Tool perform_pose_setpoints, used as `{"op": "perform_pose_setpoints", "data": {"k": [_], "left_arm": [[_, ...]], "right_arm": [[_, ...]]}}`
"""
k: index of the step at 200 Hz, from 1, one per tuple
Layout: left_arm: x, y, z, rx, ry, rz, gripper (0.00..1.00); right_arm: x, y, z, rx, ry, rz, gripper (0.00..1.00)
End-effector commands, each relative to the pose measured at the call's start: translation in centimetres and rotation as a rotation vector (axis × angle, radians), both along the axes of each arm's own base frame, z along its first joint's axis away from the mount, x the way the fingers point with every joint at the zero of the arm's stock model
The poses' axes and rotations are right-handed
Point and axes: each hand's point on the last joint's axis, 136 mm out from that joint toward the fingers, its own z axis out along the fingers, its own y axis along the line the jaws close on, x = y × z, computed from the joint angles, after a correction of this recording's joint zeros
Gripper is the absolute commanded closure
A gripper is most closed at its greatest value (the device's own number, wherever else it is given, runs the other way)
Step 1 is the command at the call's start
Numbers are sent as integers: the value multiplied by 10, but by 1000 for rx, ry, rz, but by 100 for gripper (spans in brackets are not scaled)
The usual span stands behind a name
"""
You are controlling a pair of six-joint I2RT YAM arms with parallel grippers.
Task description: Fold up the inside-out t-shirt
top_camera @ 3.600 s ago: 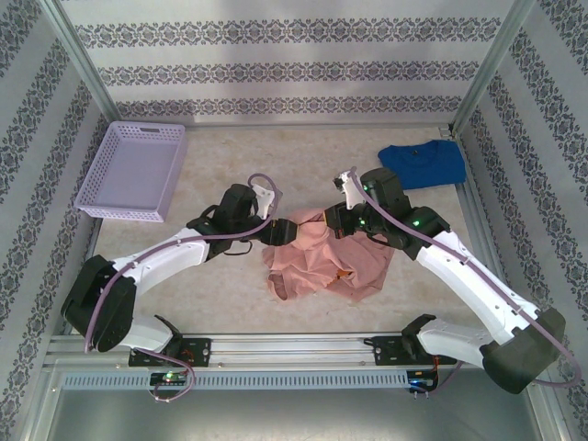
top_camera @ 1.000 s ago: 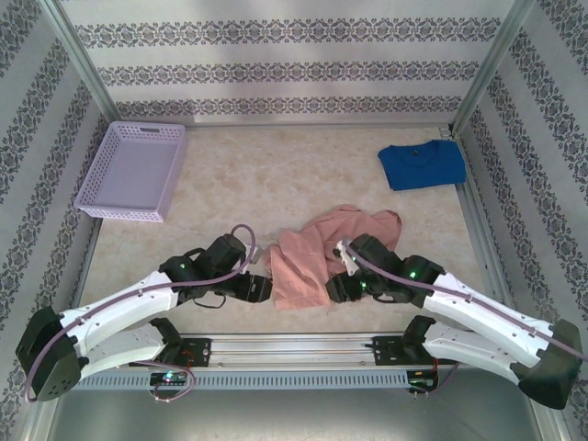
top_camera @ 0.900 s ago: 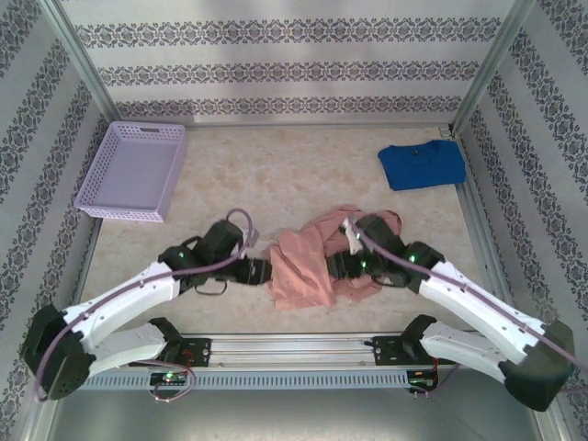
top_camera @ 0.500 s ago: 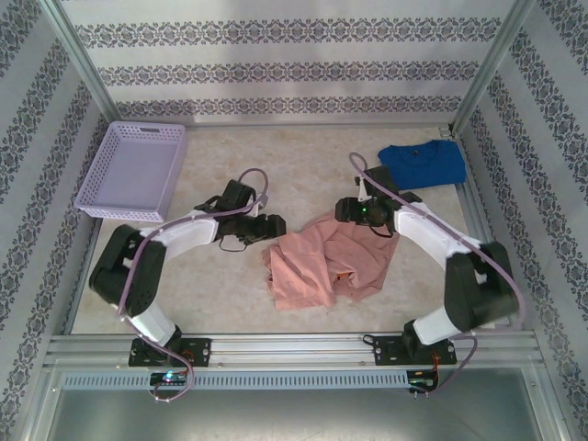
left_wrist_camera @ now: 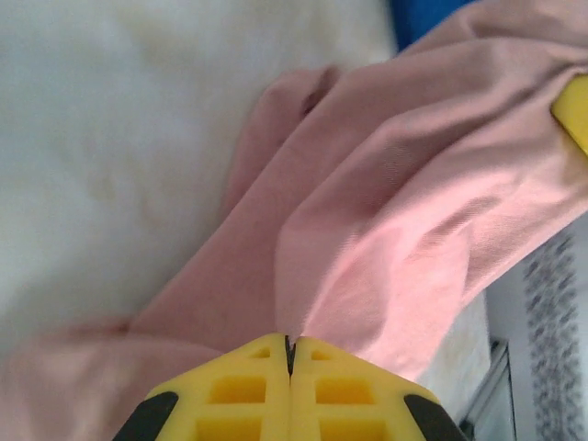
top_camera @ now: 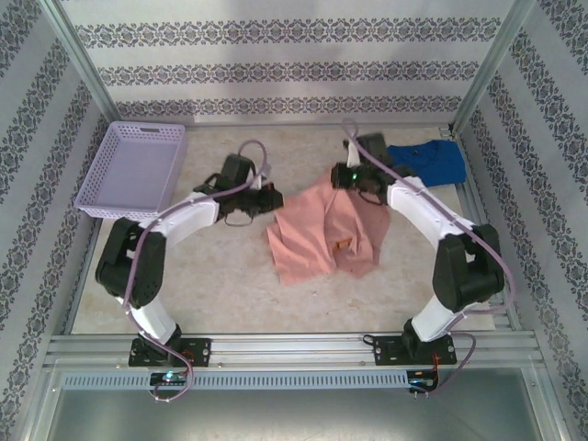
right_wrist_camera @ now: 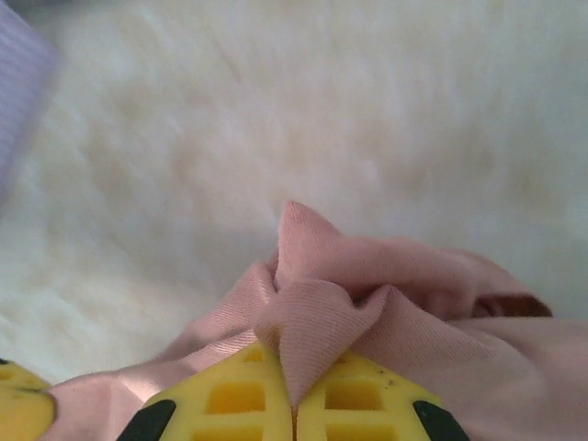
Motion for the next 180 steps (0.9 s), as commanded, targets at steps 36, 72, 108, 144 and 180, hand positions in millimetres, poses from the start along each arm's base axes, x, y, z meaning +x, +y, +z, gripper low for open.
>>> {"op": "perform_pose_setpoints", "data": {"k": [36,72,108,144,180], "left_arm": [[-74,23,116,1,-375,-75,100],[-150,24,3,75,-68,-192,45],[-172,42,-33,171,4,-155,29],[-121,33,-19,275,-99,-111,24],[-60,-3,-48,417,-96,-162,24]], "right_arm": [[-86,-4,105,42,-295,115,97],[-165,-22,-16,-14,-24,57,56],[-198,-27,-53,-43,5,33,38],[-165,-4,-56,-75,13,33,33],[-108,-14,-90,-274,93,-66,32]]}}
